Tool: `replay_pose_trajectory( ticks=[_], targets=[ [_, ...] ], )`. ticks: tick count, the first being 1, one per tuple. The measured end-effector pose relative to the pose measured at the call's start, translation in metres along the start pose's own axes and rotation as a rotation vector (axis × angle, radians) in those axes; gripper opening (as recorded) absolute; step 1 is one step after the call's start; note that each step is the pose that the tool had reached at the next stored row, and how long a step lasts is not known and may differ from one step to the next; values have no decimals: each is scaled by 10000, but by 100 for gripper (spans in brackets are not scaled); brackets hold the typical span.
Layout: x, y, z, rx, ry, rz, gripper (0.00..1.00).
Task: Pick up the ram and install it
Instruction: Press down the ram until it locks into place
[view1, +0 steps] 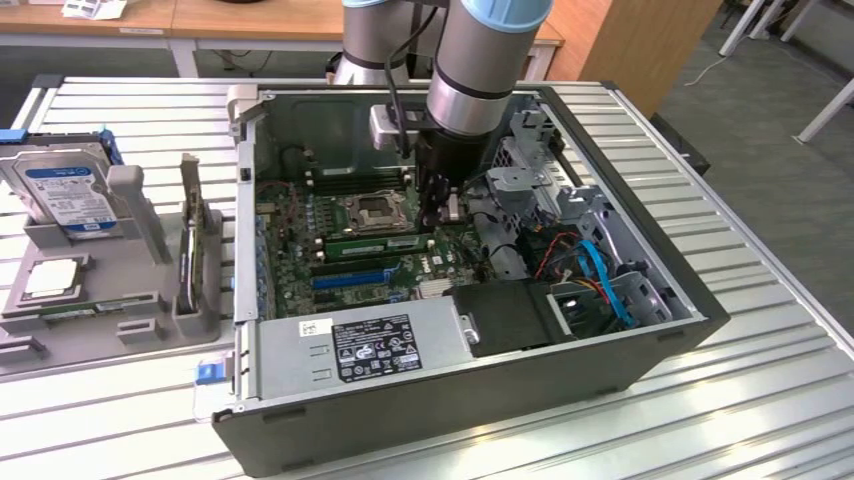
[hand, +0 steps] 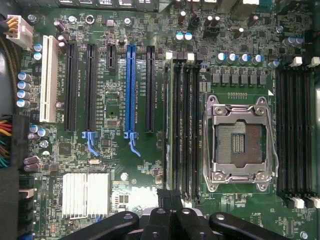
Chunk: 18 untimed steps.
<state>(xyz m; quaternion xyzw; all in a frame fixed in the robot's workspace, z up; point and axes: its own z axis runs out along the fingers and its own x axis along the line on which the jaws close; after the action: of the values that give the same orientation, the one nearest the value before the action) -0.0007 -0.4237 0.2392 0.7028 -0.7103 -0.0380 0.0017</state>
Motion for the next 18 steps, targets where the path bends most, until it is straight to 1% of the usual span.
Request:
replay_pose_trajectory(
  ticks=[9,18],
  targets=[
    [-1,0,1,0,0,0,10],
    [-43,-1,18,0,0,-1,10]
  ],
)
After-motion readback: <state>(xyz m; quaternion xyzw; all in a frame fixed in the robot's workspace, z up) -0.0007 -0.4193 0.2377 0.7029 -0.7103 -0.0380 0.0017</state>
